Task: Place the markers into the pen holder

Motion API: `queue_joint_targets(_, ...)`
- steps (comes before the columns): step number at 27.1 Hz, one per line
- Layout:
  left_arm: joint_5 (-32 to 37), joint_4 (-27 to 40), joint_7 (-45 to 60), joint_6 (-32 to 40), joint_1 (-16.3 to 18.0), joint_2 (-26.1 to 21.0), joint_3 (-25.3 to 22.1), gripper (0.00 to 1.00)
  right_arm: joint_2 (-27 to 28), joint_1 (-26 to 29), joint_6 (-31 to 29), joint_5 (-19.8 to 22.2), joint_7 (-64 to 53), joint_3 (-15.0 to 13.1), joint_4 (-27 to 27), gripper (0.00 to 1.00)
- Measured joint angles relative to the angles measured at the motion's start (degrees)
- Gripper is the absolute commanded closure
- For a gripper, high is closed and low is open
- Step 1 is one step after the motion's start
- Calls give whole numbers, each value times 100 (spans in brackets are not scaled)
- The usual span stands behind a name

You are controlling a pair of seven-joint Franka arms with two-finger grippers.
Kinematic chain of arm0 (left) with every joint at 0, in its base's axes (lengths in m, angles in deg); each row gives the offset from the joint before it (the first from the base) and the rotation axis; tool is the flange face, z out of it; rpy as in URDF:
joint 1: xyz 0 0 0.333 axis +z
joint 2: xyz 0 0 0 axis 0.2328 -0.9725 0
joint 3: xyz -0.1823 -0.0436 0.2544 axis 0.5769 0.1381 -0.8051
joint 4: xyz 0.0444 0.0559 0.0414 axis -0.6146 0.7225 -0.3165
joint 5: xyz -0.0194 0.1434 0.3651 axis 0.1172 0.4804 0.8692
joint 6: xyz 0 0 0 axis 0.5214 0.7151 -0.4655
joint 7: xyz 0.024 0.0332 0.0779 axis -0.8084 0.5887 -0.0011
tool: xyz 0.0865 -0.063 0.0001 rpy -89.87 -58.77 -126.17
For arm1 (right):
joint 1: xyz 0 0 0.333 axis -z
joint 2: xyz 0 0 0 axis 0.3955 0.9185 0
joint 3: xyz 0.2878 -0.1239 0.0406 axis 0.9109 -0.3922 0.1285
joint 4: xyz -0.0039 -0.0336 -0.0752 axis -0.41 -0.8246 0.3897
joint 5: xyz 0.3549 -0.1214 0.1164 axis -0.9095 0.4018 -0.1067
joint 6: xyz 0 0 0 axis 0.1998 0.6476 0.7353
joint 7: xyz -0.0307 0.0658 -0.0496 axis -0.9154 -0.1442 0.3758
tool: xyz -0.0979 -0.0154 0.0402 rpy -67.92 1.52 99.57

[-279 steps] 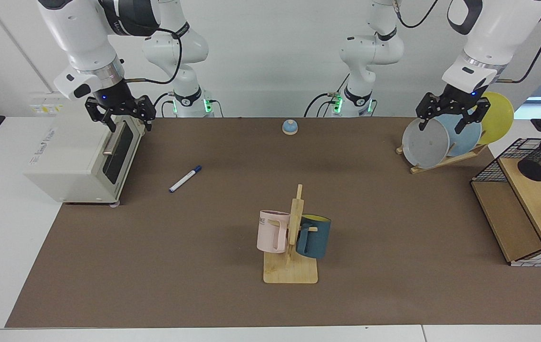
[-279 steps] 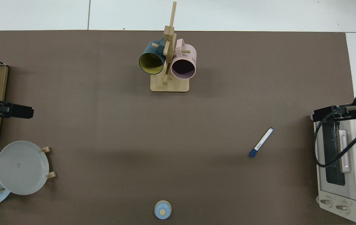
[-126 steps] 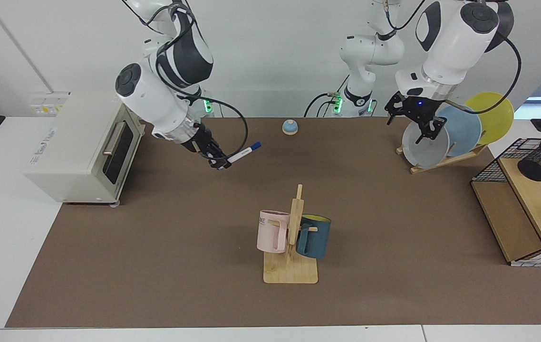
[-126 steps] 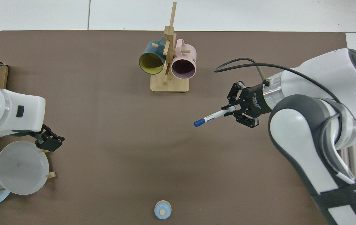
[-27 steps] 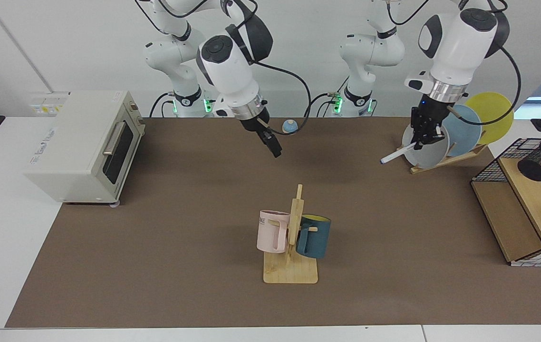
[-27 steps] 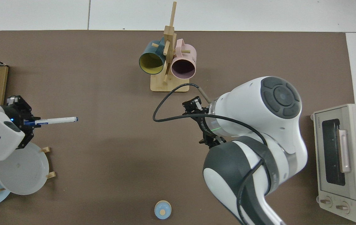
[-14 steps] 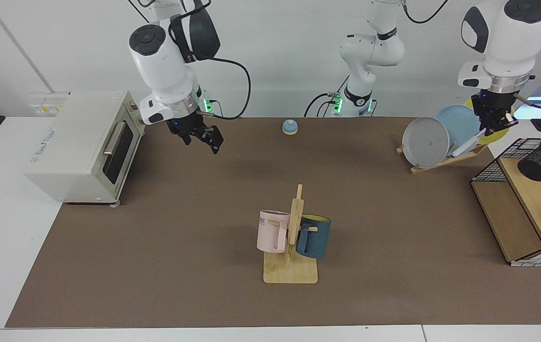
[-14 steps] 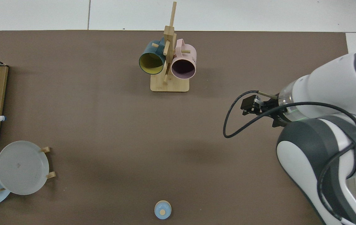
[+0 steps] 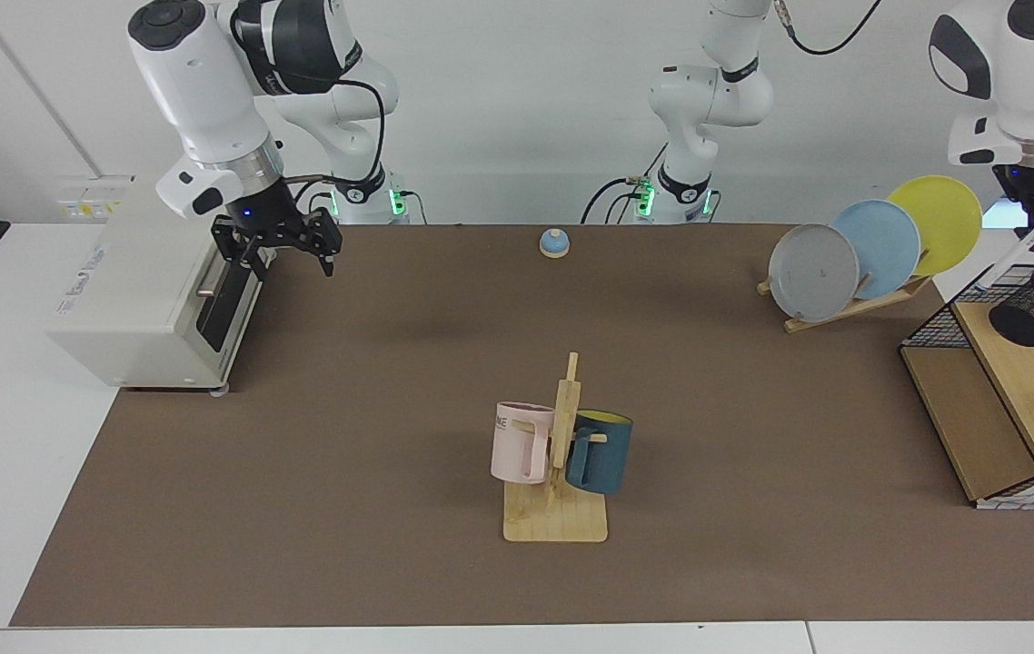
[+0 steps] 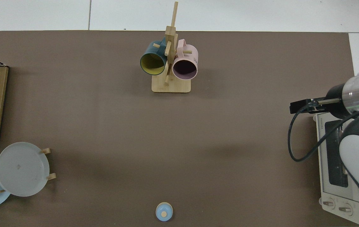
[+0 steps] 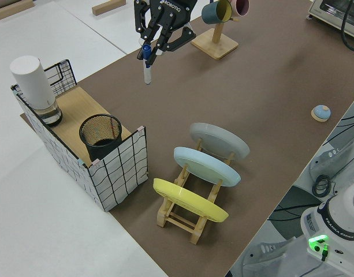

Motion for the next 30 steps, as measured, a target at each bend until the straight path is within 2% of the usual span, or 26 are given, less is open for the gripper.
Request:
queue_joint_targets(3, 6, -256, -317, -160, 193, -207, -43, 100, -36, 124, 87, 107, -144, -1, 77, 0)
queue_joint_targets(9, 29, -430, -1189, -783, 582, -404, -93, 100, -51, 234, 686, 123, -221, -1, 387, 0)
queue_joint_targets(14, 31, -440, -1620, -1153, 812, -479, -110, 100, -85, 234, 766, 123, -221, 14, 564, 0)
queue_joint_targets(21, 286, -444, -1722, -1617, 902, -579, -114, 100, -126, 236, 767, 122, -221, 22, 574, 0)
queue_joint_targets(30, 1060, -434, -1715, -1673, 901, -858, -103, 100, -126, 237, 767, 121, -221, 38, 575, 0)
